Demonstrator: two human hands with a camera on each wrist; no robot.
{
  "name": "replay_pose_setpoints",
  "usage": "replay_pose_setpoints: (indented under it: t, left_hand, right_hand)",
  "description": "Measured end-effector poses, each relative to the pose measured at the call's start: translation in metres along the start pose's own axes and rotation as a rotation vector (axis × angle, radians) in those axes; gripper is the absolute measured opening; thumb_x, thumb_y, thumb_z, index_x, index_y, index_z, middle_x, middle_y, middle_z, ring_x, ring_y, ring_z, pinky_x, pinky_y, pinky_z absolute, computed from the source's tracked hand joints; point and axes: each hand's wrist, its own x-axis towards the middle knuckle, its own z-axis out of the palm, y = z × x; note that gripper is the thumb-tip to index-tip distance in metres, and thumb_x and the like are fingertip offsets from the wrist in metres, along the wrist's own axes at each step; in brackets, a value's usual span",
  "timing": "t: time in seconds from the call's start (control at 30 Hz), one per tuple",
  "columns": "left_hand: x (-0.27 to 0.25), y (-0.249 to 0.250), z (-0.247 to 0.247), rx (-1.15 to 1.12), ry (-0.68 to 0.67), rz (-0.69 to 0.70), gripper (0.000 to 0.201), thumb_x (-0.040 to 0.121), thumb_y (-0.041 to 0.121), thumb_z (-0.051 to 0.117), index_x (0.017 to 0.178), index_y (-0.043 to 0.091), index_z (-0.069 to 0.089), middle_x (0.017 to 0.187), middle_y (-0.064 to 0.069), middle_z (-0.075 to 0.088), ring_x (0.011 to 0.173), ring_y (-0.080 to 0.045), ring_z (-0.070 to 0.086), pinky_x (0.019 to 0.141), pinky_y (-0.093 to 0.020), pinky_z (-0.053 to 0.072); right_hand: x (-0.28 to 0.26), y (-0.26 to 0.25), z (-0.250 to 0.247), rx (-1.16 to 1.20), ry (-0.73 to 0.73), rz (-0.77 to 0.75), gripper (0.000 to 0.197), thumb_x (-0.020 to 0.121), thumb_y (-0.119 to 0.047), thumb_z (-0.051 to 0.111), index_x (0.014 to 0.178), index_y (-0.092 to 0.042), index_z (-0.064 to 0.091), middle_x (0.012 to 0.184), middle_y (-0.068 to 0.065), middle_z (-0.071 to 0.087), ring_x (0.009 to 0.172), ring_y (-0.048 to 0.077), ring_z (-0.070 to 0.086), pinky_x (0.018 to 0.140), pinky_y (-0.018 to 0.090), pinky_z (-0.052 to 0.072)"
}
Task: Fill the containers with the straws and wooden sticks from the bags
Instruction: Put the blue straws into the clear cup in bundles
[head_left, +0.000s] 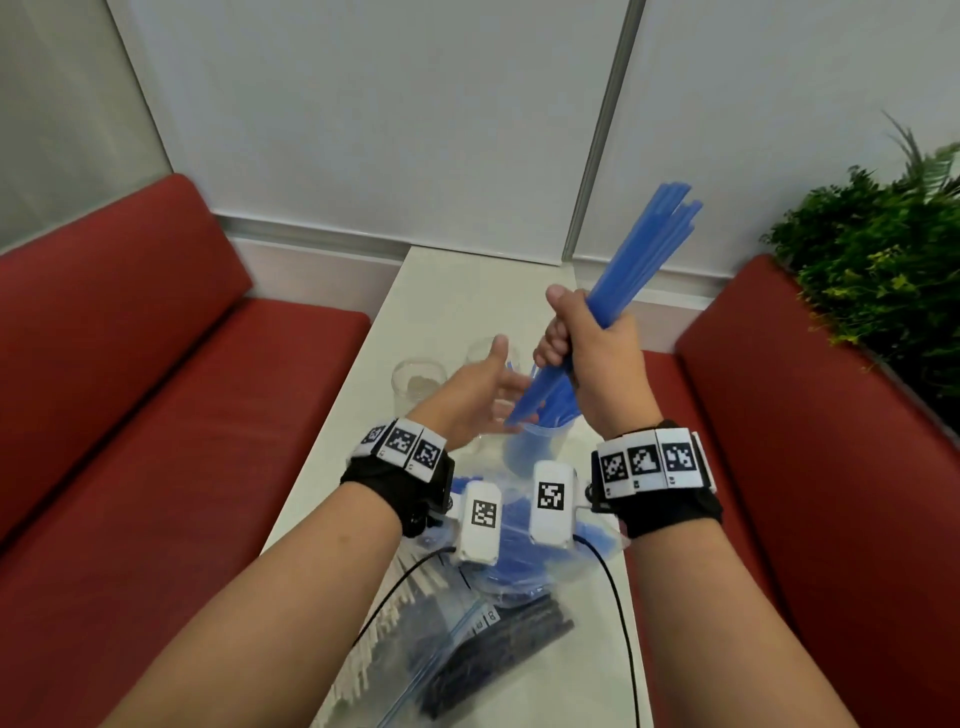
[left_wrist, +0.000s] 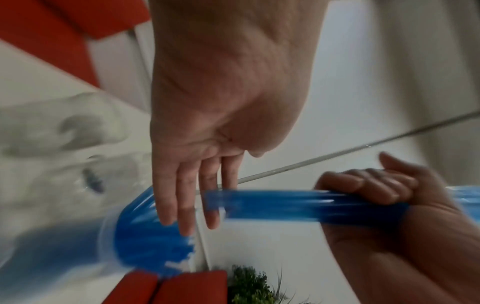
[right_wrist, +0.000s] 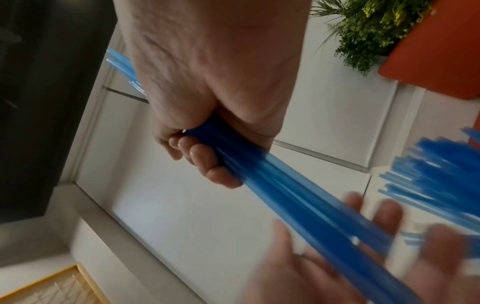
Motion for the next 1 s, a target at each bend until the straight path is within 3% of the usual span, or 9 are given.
replay_pose_setpoints:
  t: [0.1,0.2,0.33,0.43,0.57,0.67,0.8,1.0]
  left_hand:
    - [0.003,-0.026,-0.001,-0.467,-0.168,-0.19,0.082,0.097,0.061,0.031,0.103,-0.012,0.068,0.111,-0.027,0.068,0.103,-0.04,0.067,0.088,-0.046,0.057]
    - [0.004,-0.029,0.002,-0.682,-0.179,-0.229,0.068,0.101,0.048,0.041,0.096,-0.013,0.07,0.107,-0.027,0.068,0.097,-0.036,0.07,0.076,-0.039,0.061]
    - [0.004,-0.023,0.002,-0.631,-0.12,-0.224,0.042,0.1,0.03,0.052,0.092,-0.008,0.068,0.086,-0.017,0.07,0.072,-0.026,0.072,0.063,-0.031,0.062]
    - [0.002,-0.026,-0.002,-0.586,-0.099,-0.285,0.034,0.097,0.024,0.056,0.082,-0.004,0.07,0.074,-0.012,0.065,0.055,-0.017,0.066,0.048,-0.022,0.057]
    - [0.003,-0.03,-0.004,-0.522,-0.196,-0.385,0.021,0.093,0.022,0.056,0.079,0.008,0.062,0.066,-0.005,0.055,0.038,-0.005,0.045,0.029,-0.011,0.031]
    - [0.003,-0.034,-0.006,-0.458,-0.246,-0.4,0.033,0.095,0.023,0.053,0.067,0.009,0.065,0.061,-0.001,0.048,0.033,-0.003,0.031,0.027,-0.011,0.016]
    - [0.004,-0.037,-0.014,-0.373,-0.23,-0.422,0.032,0.097,0.026,0.049,0.072,0.012,0.063,0.055,0.001,0.045,0.03,-0.002,0.028,0.026,-0.011,0.016]
    - [0.013,-0.049,-0.016,-0.404,-0.122,-0.41,0.028,0.094,0.026,0.058,0.074,0.008,0.062,0.062,-0.001,0.052,0.035,-0.004,0.032,0.027,-0.012,0.019]
  right_hand:
    - [-0.003,0.001,0.004,0.006,-0.035,0.0,0.041,0.091,-0.028,0.072,0.059,-0.022,0.047,0.053,0.001,0.04,0.047,0.019,0.041,0.055,0.033,0.046]
    - [-0.007,0.001,0.006,-0.047,-0.057,0.0,0.037,0.09,-0.028,0.073,0.062,-0.021,0.05,0.057,0.002,0.045,0.053,0.019,0.047,0.061,0.033,0.048]
    - [-0.007,-0.006,0.01,-0.051,-0.096,-0.061,0.022,0.089,-0.019,0.073,0.073,-0.021,0.058,0.064,0.002,0.054,0.064,0.021,0.053,0.072,0.037,0.052]
    - [-0.004,-0.013,0.012,-0.018,-0.114,-0.061,0.022,0.09,-0.016,0.073,0.074,-0.019,0.057,0.063,0.002,0.05,0.061,0.022,0.051,0.072,0.038,0.053]
    - [-0.009,-0.007,0.013,0.016,-0.158,-0.001,0.038,0.093,-0.017,0.071,0.063,-0.018,0.047,0.056,0.001,0.038,0.055,0.019,0.042,0.067,0.035,0.05]
    - [-0.013,-0.001,0.011,0.004,-0.235,0.036,0.043,0.094,-0.013,0.069,0.06,-0.017,0.042,0.058,0.004,0.033,0.056,0.019,0.04,0.068,0.035,0.049]
    - [-0.005,-0.009,0.004,-0.037,-0.339,0.047,0.038,0.092,-0.017,0.07,0.06,-0.018,0.048,0.062,0.004,0.045,0.066,0.023,0.053,0.075,0.032,0.052]
    - [0.007,-0.003,-0.002,-0.041,-0.239,0.055,0.045,0.093,-0.037,0.07,0.055,-0.023,0.051,0.055,0.001,0.044,0.055,0.024,0.057,0.083,0.042,0.058]
